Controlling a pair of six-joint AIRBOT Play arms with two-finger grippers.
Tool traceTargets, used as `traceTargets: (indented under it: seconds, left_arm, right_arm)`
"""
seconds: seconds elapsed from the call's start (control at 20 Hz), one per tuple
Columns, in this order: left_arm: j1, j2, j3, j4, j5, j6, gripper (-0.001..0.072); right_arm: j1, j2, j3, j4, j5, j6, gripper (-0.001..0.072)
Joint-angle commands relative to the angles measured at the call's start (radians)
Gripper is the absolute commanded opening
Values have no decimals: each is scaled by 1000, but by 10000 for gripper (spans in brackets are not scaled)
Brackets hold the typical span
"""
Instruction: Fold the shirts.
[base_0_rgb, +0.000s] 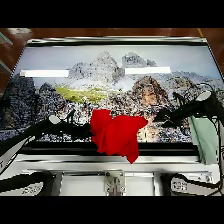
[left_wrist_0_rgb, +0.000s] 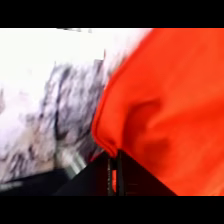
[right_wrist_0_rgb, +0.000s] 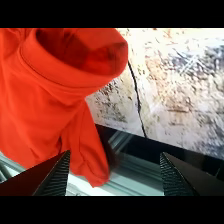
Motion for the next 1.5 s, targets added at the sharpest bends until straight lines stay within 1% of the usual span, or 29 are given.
traceTargets:
  seconds: [0.0, 0.15, 0.25, 0.35, 0.5, 0.55, 0.6, 0.65, 0.7, 0.75, 0.8, 0.9, 0.95, 1.0, 1.05, 1.15, 1.25, 1.35, 1.4, 1.45]
  left_arm:
    - [0, -2, 0, -19, 6, 29, 45]
    - [0, 19, 1, -18, -16, 69, 44]
    - [0, 56, 1, 12, -19, 72, 44]
    - [2, 94, 0, 61, -21, 71, 44]
    - [2, 128, 1, 60, -28, 67, 44]
    - [2, 136, 1, 60, -28, 68, 44]
    - [2, 140, 2, 60, -28, 67, 44]
    - [2, 144, 5, 60, -33, 68, 44]
    - [3, 149, 13, 63, -39, 68, 44]
    - [2, 165, 28, 98, -34, 68, 42]
    - [2, 193, 53, 151, -25, 61, 41]
    - [13, 280, 148, 345, -22, -45, 41]
    - [21, 335, 218, 453, -29, -102, 41]
    - [28, 390, 294, 542, -40, -140, 41]
    - [34, 449, 388, 620, -46, -152, 41]
    - [36, 555, 591, 724, -40, -151, 42]
    - [38, 637, 798, 785, -18, -152, 42]
    - [38, 697, 962, 811, 18, -152, 42]
    - [38, 719, 1022, 812, 20, -152, 43]
    - [38, 741, 1067, 812, 18, -156, 43]
  right_arm:
    - [52, -34, 0, -2, -57, 5, 686]
    - [55, -66, 0, 2, -78, 20, 687]
    - [55, -95, 0, 22, -88, 23, 687]
    - [55, -128, 0, 77, -113, 23, 686]
    - [86, -172, 0, 128, -154, 23, 684]
    - [114, -185, 0, 128, -172, 23, 656]
    - [145, -196, 0, 127, -201, 23, 559]
    - [170, -201, 0, 129, -232, 23, 391]
    - [187, -202, 5, 129, -243, 37, 91]
    - [194, -199, 24, 131, -222, 39, 55]
    - [195, -187, 55, 127, -175, 10, 55]
    - [188, -117, 136, 108, -110, -37, 54]
    - [183, -63, 183, 100, -105, -55, 54]
    - [176, 6, 243, 102, -117, -74, 54]
    - [174, 72, 306, 105, -134, -97, 54]
    - [171, 218, 447, 100, -202, -112, 54]
    - [171, 363, 560, 98, -335, -101, 54]
    - [171, 502, 614, 91, -508, -85, 54]
    - [171, 560, 632, 76, -563, -61, 54]
    - [171, 605, 643, 69, -590, -38, 54]
